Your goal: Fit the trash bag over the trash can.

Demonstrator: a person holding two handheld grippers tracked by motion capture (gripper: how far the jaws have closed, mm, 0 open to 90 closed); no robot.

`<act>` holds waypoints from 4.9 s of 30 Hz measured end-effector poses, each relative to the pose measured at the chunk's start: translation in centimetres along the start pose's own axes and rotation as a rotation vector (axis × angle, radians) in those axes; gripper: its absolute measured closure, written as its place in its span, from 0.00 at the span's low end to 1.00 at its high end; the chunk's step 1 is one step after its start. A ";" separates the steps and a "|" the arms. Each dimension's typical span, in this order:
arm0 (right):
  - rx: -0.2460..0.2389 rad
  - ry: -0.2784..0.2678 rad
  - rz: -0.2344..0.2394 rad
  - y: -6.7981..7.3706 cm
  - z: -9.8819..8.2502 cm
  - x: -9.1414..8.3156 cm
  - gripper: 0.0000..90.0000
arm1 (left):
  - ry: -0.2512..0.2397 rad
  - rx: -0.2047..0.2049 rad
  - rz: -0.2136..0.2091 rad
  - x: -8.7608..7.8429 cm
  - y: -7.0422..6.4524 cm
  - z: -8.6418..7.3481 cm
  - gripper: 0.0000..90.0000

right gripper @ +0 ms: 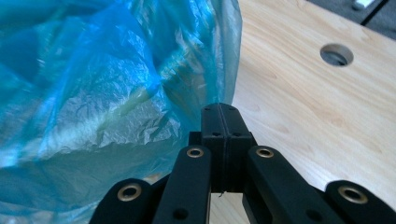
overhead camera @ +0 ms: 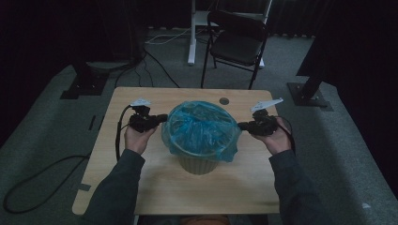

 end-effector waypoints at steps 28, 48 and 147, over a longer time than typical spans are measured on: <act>-0.023 0.030 -0.008 0.0 0.3 0.6 1.00 | -0.035 0.031 -0.026 -0.1 -0.3 0.1 0.96; -0.007 -0.153 -0.052 -0.3 4.6 0.4 0.81 | -0.051 0.040 -0.047 0.3 -1.1 0.8 0.94; -0.017 -0.112 -0.014 2.3 -2.0 -2.5 0.73 | 0.075 0.386 -0.202 1.5 -11.9 4.9 0.66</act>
Point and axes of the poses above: each handheld gripper's, and its own axes: x roughly forward along the jaws, z roughly out of its top, y roughly to its left, the point moved 4 cm from there along x, roughly forward along the jaws, and after that the axes turned 9 degrees about -x, right-handed, at the moved point
